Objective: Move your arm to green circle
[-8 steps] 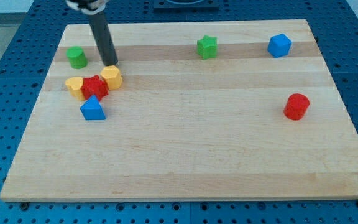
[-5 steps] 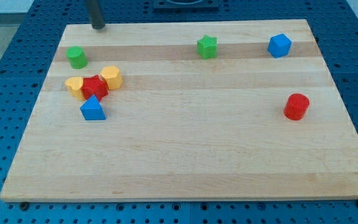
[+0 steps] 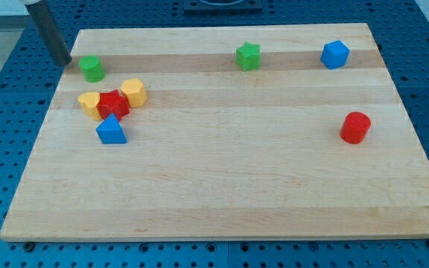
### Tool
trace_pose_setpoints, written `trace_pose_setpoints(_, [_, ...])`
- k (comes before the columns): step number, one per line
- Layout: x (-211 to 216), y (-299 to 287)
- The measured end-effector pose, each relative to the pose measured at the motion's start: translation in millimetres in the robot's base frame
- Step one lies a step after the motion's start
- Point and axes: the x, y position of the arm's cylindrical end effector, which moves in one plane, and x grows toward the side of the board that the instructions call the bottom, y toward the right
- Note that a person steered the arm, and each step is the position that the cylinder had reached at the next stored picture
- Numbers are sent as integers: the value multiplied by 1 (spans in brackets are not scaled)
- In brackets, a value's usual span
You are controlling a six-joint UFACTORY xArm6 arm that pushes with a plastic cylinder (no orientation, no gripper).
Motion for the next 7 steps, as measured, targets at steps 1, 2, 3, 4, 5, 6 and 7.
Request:
trace_pose_setpoints(1, [1,14])
trace_pose_setpoints(2, [-5,15])
trace_pose_setpoints(3, [5,17])
trace_pose_setpoints(4, [49,25])
trace_pose_setpoints(5, [76,34])
trace_pose_setpoints(6, [77,34])
trace_pose_setpoints(7, [62,26])
